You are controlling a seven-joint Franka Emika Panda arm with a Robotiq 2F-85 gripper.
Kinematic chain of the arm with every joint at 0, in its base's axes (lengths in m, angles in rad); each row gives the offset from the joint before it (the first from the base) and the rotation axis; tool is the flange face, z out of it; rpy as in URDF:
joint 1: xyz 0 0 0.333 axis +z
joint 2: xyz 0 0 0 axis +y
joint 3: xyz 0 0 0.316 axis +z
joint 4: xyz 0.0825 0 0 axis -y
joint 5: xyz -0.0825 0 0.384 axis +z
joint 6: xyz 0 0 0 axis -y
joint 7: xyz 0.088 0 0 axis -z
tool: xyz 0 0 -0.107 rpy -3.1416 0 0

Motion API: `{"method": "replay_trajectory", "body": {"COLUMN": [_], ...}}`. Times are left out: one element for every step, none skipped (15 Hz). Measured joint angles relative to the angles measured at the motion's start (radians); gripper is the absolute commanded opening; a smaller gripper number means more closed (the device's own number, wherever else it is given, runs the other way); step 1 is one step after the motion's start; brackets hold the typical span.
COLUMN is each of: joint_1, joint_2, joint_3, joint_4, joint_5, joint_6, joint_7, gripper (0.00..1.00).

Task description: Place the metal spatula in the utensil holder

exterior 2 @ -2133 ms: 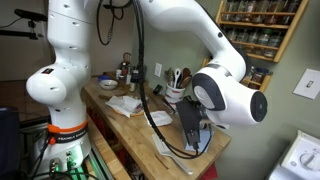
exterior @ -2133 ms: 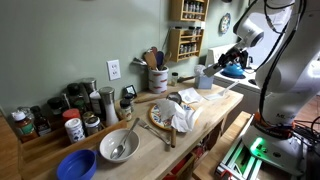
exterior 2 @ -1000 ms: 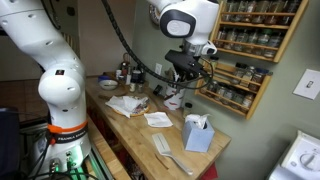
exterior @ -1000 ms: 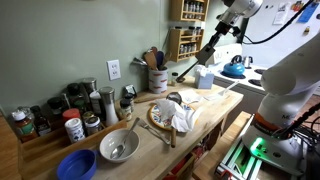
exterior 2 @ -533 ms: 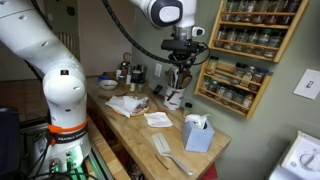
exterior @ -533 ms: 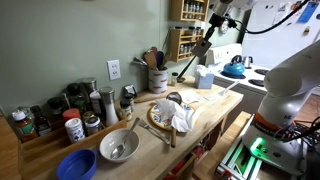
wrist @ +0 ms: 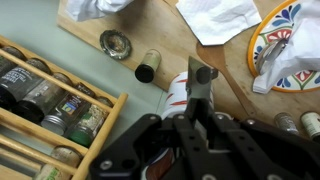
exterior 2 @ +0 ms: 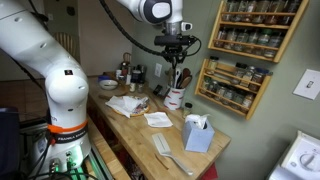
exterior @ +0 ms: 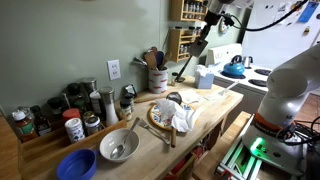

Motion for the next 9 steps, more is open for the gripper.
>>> {"method": "replay_trajectory", "body": {"joint_1": [0.000,0.000,0.000,0.004,0.010,0.019,0.029,0.039,0.049], "joint_2": [-0.001,-0.001,-0.001,0.000,0.000,0.000,0.000,0.000,0.000], "joint_3": [-0.001,-0.002,-0.002,-0.006,-0.011,-0.013,-0.013,-0.010,-0.005], "joint_4": [-0.001,-0.001,-0.001,-0.001,0.001,0.007,0.016,0.027,0.038], "joint_5": [0.000,0.000,-0.001,-0.001,-0.004,-0.011,-0.022,-0.038,-0.057], "joint_6": [0.000,0.000,0.000,0.000,0.001,0.001,0.001,0.001,0.000], "joint_7": [0.000,0.000,0.000,0.000,0.000,0.000,0.000,0.000,0.000], "gripper": [0.07,0.02,0.02,0.02,0.02,0.02,0.02,0.02,0.02]}}
